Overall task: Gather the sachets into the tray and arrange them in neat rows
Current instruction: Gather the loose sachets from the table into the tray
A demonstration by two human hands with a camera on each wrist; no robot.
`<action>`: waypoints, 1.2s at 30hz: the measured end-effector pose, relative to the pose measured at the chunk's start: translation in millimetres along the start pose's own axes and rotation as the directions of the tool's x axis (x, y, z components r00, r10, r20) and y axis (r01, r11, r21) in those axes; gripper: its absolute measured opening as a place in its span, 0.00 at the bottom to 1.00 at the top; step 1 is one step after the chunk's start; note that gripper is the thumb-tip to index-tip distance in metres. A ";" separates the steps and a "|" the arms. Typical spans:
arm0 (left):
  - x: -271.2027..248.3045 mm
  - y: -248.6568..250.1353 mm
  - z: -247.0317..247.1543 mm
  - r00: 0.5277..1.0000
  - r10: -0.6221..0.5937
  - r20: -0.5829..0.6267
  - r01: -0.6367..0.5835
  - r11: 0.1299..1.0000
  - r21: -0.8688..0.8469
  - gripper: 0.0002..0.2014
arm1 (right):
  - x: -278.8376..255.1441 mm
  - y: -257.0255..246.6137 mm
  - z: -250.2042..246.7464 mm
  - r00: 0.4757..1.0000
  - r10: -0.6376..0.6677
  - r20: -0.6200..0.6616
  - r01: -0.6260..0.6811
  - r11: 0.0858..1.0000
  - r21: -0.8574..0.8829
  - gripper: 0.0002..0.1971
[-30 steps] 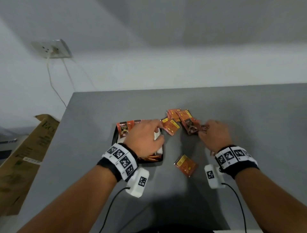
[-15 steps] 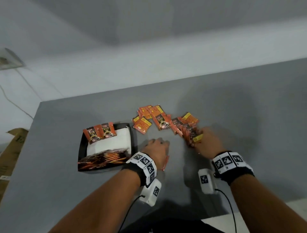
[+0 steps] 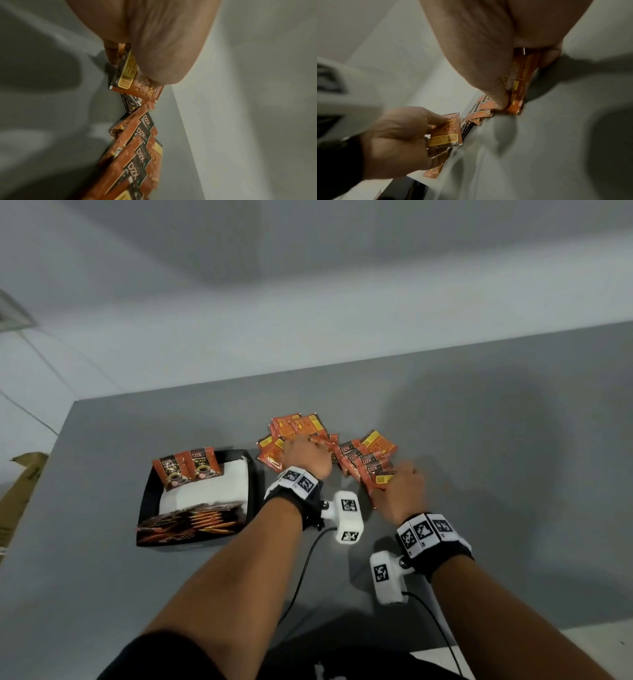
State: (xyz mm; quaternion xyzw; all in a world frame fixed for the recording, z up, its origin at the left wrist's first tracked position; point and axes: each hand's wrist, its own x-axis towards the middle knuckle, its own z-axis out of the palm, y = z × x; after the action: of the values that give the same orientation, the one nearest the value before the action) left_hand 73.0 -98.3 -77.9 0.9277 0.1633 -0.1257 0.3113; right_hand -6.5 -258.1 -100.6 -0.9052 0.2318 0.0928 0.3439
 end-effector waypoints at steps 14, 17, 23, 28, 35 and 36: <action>2.2 -8.6 13.6 0.981 -0.128 -0.143 0.064 0.921 -0.386 0.23 | 20.1 3.9 0.8 0.998 -0.047 0.044 0.044 0.997 0.069 0.21; 8.1 -10.0 13.7 0.986 -0.120 -0.116 0.075 0.940 -0.333 0.22 | 21.0 5.3 5.4 0.997 -0.050 0.058 0.050 0.999 0.003 0.23; 12.8 2.9 11.5 0.997 -0.070 0.024 0.071 0.995 -0.063 0.27 | 32.0 13.1 -3.4 0.994 -0.057 0.088 0.044 0.988 0.148 0.18; 11.7 10.6 17.4 0.999 -0.048 -0.013 0.046 0.995 -0.088 0.22 | 37.1 3.9 2.0 0.997 -0.072 0.040 0.069 0.995 0.078 0.23; 2.3 -2.6 11.6 0.996 -0.026 -0.089 -0.007 0.938 -0.346 0.18 | 33.4 4.8 11.0 0.999 0.016 -0.047 -0.015 1.000 0.018 0.25; 2.6 -4.5 10.6 0.997 -0.026 -0.069 0.000 0.935 -0.354 0.19 | 34.0 5.4 11.9 0.999 0.007 -0.048 -0.005 0.999 0.043 0.24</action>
State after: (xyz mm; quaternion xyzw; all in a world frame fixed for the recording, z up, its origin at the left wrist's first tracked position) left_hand 72.2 -100.9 -89.4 0.8596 0.2004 -0.0628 0.4659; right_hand 20.5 -265.8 -123.7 -0.8990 0.2447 0.0669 0.3570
